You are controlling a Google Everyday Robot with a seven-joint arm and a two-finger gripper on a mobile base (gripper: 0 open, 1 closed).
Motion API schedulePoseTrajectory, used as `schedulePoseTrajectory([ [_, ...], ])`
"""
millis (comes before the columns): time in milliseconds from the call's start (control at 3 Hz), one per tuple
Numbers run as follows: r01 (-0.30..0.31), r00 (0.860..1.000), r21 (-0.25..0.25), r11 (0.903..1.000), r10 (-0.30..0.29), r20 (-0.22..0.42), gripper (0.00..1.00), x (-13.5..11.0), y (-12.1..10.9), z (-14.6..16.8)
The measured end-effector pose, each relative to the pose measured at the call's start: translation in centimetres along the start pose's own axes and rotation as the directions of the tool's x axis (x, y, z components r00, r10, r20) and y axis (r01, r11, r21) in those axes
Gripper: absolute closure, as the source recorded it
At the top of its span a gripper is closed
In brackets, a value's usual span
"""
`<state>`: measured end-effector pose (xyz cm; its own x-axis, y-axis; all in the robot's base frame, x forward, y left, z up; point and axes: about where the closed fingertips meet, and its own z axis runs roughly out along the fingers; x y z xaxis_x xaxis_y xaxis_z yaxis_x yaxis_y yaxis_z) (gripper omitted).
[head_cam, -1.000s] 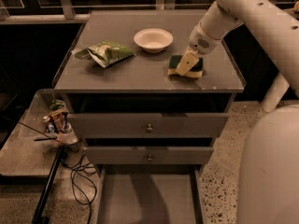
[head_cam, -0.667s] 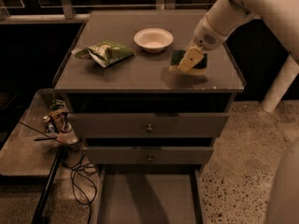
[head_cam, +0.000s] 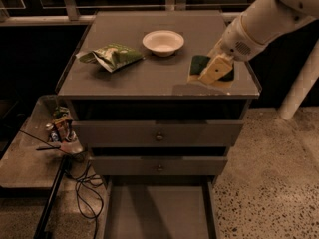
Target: Place sponge into bottom drawer
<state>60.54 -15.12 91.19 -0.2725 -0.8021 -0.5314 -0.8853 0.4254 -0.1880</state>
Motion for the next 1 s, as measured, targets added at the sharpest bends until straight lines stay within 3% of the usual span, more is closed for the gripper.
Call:
schedulePoseTrajectory([
  [333,0.006,0.997,0.008,1.0000,-0.006,0.076,1.00,1.6,3.7,-0.6],
  [667,-0.029,0.995,0.046,0.9985,0.024,0.092,1.00,4.8,7.4,2.9],
  [1000,-0.015,0.995,0.043,0.9990,0.010,0.095,1.00,4.4,7.4,2.7],
])
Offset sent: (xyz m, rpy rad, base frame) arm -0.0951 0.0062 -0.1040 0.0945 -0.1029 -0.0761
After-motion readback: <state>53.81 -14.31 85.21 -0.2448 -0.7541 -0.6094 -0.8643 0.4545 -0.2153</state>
